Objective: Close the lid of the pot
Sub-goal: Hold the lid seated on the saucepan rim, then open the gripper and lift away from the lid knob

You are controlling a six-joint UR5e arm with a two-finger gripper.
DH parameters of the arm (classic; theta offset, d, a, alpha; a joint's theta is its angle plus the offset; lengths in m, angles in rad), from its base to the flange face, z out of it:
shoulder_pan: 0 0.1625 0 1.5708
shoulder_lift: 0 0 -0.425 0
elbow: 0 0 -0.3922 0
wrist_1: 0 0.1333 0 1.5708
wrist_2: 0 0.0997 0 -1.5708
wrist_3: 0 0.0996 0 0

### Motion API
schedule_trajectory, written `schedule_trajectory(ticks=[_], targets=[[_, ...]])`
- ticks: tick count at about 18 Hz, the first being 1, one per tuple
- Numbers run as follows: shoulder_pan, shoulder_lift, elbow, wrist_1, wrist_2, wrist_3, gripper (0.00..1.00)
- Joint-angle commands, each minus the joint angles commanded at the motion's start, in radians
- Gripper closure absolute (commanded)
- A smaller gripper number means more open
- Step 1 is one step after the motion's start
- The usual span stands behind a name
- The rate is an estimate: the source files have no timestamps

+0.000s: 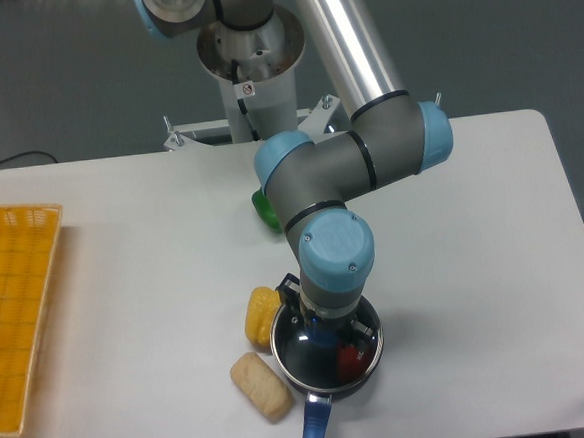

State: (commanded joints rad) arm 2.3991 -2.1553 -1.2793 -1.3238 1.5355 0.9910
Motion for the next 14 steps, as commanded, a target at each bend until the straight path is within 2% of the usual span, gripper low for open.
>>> schedule_trajectory(ticks=[1,3,7,10,14], targets=[[0.000,0.002,0.000,-0.002,0.000,0.000,0.19],[0.000,0.011,0.000,0.000,0.000,0.003,0.02],[0.002,0.072,-0.024,-0.002,0.000,0.037,0.00],[0.000,0.129,-0.069,0.002,0.011,0.064,0.00],[-0.040,0.225,-0.165,0.000,0.158,0.068,0.00]])
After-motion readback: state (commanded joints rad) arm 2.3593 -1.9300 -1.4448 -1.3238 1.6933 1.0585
